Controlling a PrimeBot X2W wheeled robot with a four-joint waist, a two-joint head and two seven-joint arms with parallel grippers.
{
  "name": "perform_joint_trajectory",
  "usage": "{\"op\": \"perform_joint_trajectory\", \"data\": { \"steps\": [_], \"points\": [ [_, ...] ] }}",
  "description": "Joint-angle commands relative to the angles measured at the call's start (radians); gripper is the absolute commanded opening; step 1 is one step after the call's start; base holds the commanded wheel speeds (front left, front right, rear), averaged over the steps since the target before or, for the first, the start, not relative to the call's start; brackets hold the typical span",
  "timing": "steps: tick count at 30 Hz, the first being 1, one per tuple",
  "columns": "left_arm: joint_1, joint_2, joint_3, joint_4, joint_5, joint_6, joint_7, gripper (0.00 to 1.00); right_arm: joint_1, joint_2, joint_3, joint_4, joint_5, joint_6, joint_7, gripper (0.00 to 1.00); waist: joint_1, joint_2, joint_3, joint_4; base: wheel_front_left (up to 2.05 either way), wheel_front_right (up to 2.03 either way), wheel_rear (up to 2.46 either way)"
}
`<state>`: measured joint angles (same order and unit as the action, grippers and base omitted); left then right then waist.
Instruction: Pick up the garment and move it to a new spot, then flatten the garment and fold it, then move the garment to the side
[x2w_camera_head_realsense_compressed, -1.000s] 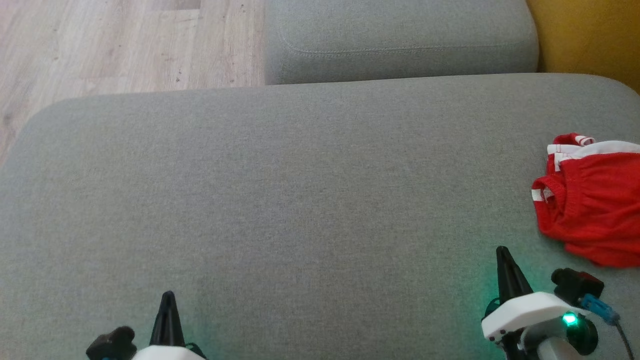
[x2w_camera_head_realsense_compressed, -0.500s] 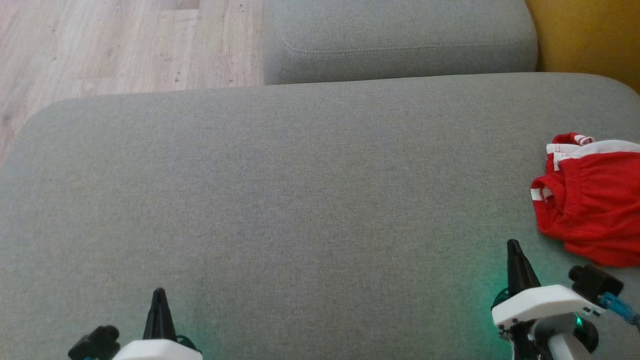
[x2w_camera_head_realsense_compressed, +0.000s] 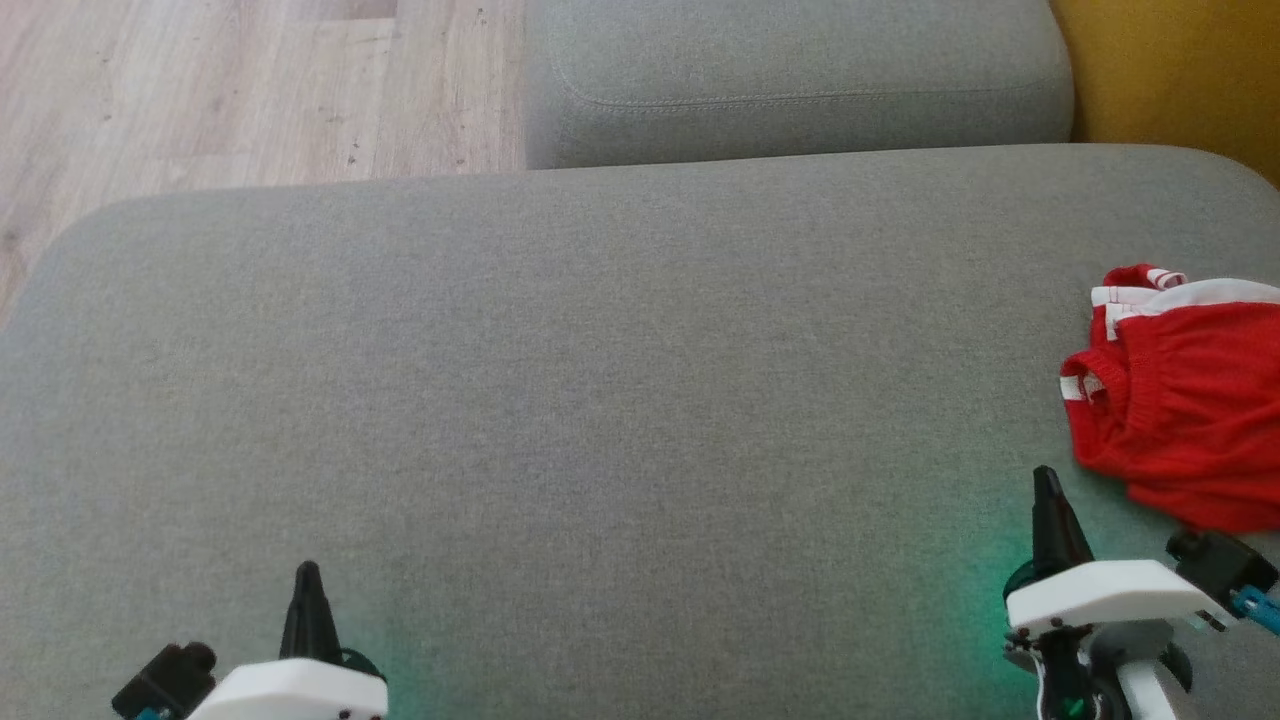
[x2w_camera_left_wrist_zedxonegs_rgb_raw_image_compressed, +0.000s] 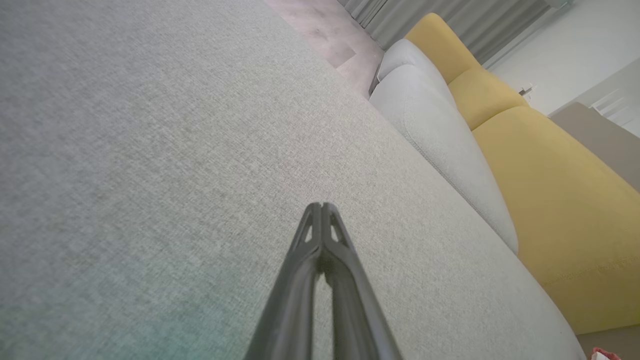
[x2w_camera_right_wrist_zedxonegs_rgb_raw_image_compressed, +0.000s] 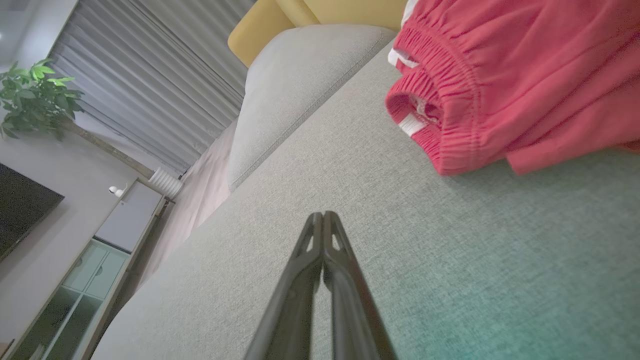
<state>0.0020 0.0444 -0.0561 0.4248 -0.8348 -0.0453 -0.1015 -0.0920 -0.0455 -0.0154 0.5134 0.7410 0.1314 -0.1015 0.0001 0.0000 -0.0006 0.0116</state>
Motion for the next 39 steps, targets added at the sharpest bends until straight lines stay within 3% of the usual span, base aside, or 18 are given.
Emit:
{"op": "perform_joint_trajectory", "data": {
  "steps": [1,39],
  "points": [
    [-0.049,0.003,0.031,-0.037,-0.027,-0.010,0.007,0.00,-0.032,-0.003,0.000,-0.044,0.032,0.000,0.006,0.00,0.0000,0.0000,0.000,0.000,0.00,0.00,0.00],
    [-0.080,0.004,0.102,-0.110,-0.411,-0.049,0.114,0.00,-0.024,-0.004,-0.051,-0.159,0.461,0.000,0.113,0.00,-0.0001,0.0000,0.002,-0.006,0.00,0.00,0.00]
  ]
}}
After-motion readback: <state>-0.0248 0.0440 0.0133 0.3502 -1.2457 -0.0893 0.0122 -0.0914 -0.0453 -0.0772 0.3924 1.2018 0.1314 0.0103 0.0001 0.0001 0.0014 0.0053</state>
